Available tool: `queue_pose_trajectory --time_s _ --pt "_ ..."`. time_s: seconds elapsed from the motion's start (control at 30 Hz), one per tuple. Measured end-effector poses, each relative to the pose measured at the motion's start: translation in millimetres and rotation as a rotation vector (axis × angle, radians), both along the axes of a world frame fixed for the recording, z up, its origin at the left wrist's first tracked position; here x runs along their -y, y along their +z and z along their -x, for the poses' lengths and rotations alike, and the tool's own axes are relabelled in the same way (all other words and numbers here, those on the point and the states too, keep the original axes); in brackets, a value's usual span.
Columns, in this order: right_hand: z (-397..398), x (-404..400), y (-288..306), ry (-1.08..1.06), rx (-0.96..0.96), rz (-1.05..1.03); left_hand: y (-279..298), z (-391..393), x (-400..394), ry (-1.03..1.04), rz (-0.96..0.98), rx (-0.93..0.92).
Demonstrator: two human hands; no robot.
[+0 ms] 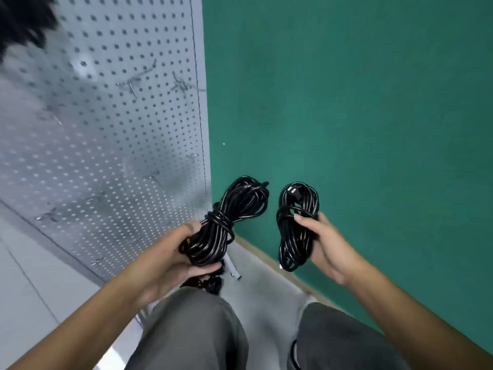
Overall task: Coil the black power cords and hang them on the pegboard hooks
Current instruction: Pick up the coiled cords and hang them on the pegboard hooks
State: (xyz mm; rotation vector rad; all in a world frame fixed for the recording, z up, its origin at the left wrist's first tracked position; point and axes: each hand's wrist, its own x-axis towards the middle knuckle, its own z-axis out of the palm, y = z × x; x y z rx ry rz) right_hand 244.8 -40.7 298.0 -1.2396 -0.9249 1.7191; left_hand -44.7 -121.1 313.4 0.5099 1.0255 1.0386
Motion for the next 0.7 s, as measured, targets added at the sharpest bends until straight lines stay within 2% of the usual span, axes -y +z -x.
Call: queue_pose_trajectory --time_s 0.3,0.7 --pt "30.0 89.9 122.8 -0.008 -0.001 -0.115 122.2 -8.5 97.2 0.131 -0.152 0.196" --pt "74.6 119.8 232.1 0.05 -0.061 -0.267 209.1 6.2 132.8 0.225 -0.349 0.245"
